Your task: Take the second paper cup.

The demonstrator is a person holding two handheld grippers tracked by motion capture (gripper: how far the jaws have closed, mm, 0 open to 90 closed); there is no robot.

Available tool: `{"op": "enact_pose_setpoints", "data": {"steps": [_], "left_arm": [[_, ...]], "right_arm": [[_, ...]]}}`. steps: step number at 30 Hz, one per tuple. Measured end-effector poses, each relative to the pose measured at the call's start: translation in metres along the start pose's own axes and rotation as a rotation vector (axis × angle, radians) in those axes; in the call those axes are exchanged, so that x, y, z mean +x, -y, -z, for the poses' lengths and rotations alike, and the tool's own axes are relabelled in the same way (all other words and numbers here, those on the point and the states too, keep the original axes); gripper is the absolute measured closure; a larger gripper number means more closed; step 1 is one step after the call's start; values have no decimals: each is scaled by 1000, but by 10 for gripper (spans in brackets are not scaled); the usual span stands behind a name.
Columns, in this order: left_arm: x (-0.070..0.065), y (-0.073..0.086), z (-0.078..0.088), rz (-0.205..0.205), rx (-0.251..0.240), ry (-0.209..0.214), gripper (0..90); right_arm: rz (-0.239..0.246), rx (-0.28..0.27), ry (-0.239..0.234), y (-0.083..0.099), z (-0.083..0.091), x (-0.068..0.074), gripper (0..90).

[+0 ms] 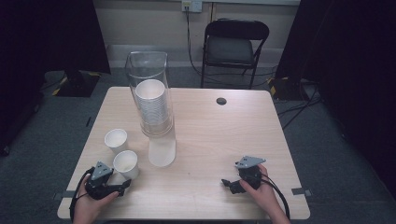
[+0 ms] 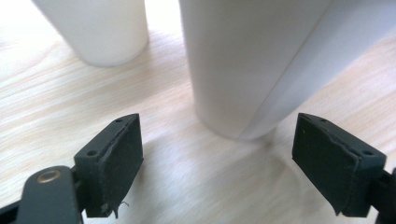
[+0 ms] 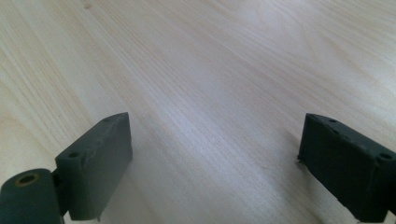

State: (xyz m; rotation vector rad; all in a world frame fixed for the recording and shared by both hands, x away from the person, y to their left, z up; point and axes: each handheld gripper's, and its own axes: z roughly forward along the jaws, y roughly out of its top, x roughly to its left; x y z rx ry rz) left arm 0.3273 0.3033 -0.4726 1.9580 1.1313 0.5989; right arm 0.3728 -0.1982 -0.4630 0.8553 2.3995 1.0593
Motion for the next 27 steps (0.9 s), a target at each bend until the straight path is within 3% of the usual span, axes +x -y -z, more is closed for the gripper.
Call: {"op": "enact_pose_setpoints", "data": {"steps": [17, 20, 24, 27], "left_arm": [[17, 18, 16, -71, 21, 7, 159], [22, 21, 17, -45, 14, 16, 156], [25, 21, 18, -51, 18, 4, 154], [26, 22, 18, -42, 17, 19, 149]], "right_arm": [[1, 0, 1, 0, 0, 0, 91], [0, 0, 0, 0, 0, 0, 91], [0, 0, 1, 0, 0, 0, 91], [-2, 0, 1, 0, 0, 0, 91]]}}
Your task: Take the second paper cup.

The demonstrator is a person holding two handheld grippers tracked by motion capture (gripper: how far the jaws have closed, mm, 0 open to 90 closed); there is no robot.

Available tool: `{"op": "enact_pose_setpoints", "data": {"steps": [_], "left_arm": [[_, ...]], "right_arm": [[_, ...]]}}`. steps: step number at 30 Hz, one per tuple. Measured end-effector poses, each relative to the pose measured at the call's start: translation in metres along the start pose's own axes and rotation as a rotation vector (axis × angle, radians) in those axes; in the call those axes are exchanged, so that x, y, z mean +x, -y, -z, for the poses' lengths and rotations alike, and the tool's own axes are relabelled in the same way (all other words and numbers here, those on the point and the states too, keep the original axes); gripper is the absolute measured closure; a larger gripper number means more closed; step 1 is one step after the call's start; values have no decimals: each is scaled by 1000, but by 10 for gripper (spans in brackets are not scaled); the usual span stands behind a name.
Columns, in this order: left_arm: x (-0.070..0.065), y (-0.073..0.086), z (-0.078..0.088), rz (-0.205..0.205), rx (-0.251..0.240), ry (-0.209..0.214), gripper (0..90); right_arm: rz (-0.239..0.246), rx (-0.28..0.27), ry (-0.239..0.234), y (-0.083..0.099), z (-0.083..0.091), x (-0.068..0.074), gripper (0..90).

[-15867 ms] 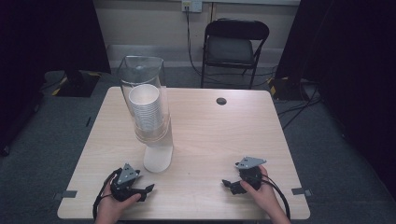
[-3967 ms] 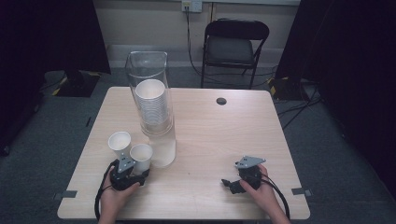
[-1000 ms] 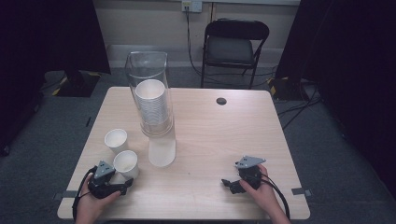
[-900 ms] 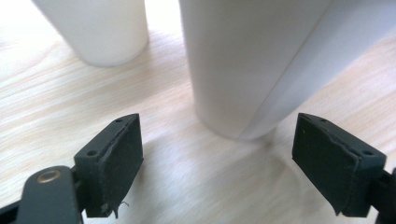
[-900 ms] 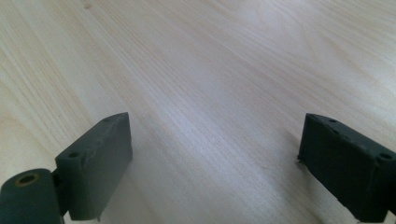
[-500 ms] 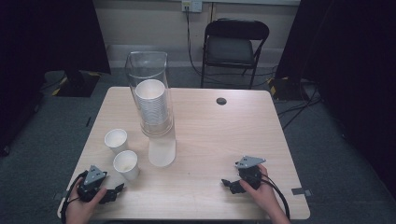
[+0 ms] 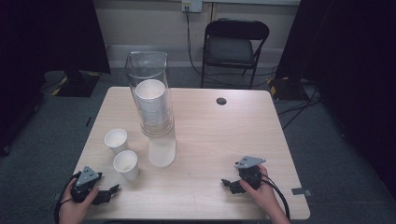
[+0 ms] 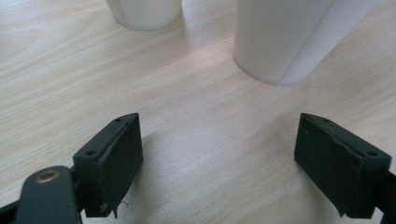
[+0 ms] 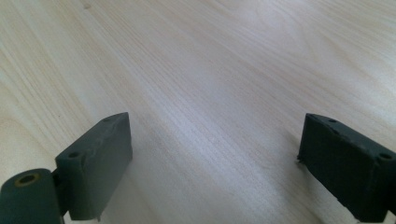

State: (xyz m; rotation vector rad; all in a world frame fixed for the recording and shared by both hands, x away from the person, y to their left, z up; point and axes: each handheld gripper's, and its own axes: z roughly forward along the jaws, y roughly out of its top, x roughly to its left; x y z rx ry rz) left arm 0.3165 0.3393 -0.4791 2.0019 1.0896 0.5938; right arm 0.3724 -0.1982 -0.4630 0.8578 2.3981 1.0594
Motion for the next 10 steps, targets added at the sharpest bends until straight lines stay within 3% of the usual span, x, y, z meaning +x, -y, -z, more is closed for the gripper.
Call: {"op": "enact_pose_setpoints", "data": {"steps": [10], "left_arm": [[-1, 0, -1, -15, 13, 20, 93]], "right_arm": [[0, -1, 1, 0, 0, 0, 91]]}}
